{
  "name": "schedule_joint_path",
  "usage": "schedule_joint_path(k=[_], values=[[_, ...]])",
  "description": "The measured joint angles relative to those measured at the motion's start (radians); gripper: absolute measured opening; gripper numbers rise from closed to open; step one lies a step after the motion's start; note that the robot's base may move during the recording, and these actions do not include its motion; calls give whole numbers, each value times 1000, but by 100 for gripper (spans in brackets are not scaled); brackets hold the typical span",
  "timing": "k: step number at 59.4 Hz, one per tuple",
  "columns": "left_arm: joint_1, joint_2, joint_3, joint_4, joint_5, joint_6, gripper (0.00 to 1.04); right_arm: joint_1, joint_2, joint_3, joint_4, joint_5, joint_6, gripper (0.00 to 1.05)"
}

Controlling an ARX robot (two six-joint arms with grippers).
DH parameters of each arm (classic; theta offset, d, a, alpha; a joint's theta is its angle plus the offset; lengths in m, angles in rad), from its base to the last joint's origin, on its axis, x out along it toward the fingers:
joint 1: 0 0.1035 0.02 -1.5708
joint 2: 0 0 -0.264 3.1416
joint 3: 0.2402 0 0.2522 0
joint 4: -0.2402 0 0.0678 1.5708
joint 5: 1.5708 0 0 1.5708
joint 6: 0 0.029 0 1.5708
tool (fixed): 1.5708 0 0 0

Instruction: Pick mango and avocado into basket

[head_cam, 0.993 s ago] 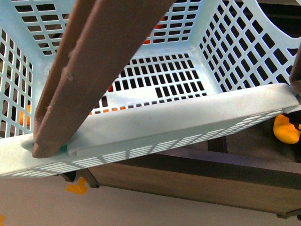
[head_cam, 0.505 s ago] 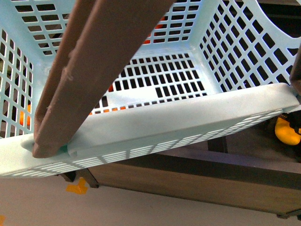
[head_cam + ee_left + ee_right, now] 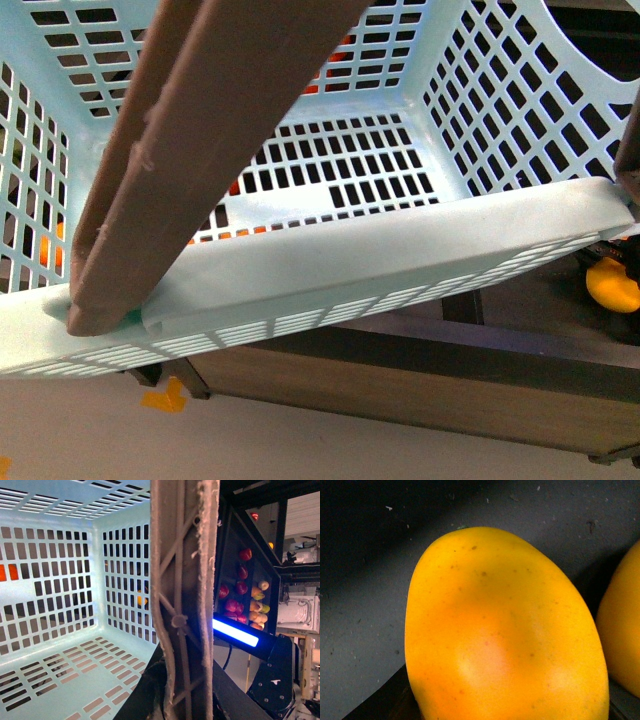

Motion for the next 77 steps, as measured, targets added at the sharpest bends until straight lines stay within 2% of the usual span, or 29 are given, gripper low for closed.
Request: schedule_joint_path(k=[11, 25, 33, 46, 53, 60, 77], values=[[0, 0, 0, 0, 0, 0, 7, -23, -137, -145, 111, -24, -39, 62], [0, 0, 0, 0, 0, 0, 7, -59, -493, -393, 227, -88, -109, 62], [0, 0, 0, 0, 0, 0, 7, -78, -761, -535, 194, -148, -130, 62], [0, 0, 0, 0, 0, 0, 7, -67, -1062, -565, 84, -161, -121, 62], [0, 0, 0, 0, 0, 0, 7, -13, -1198, -550, 34, -161, -105, 62], [0, 0, 0, 0, 0, 0, 7, 81, -1284, -510, -3, -148, -84, 62], [0, 0, 0, 0, 0, 0, 7, 297, -1285, -412, -25, -72, -61, 62]])
